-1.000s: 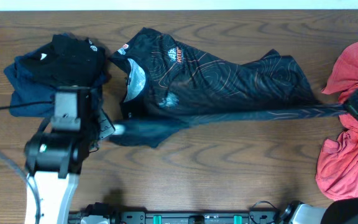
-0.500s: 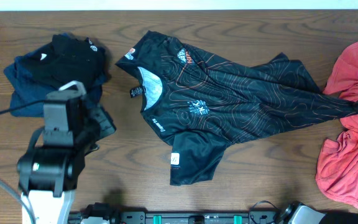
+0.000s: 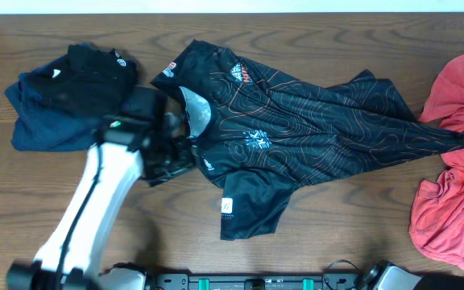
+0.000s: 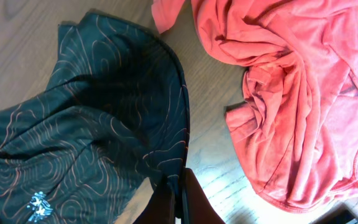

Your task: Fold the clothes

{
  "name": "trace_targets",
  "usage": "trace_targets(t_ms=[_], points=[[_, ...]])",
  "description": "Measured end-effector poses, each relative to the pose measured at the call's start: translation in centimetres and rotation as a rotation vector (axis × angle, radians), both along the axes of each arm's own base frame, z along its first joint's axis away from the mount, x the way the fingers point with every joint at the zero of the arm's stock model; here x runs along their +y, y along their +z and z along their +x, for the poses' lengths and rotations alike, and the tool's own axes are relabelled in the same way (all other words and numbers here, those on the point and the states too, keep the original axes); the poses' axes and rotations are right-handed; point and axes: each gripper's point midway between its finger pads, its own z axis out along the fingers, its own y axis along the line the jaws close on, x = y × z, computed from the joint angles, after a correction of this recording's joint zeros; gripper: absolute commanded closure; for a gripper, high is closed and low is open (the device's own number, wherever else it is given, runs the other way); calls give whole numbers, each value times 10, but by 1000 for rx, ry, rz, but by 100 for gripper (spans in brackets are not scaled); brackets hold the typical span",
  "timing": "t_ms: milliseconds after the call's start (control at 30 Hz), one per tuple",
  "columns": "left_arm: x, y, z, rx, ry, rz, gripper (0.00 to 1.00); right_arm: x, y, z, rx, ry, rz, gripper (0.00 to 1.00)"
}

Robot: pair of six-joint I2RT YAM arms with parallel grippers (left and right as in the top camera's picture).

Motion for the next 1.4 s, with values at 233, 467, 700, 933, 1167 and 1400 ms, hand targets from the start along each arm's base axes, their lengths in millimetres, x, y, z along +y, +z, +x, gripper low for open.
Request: trace_targets(t_ms=[233,467,700,933,1167,1400], points=[[-40,-48,4,99,-109,0,17,0,0,-1,2,1,1,99],[-55,-77,6,174,-70,2,17,0,0,-1,3,1,2,99],[-69,-78,7,196,-9,-32,17,3,-2,-4,17,1,11,99],[-83,-82,2,208,-13,-31,17,3,-2,-4,19,7,10,99],[-95,-88,-1,205,-21,-25,17,3,-2,-4,20,7,10,99],[-88,-91,3,187,2,17,17,3,-2,-5,23,9,11,99]])
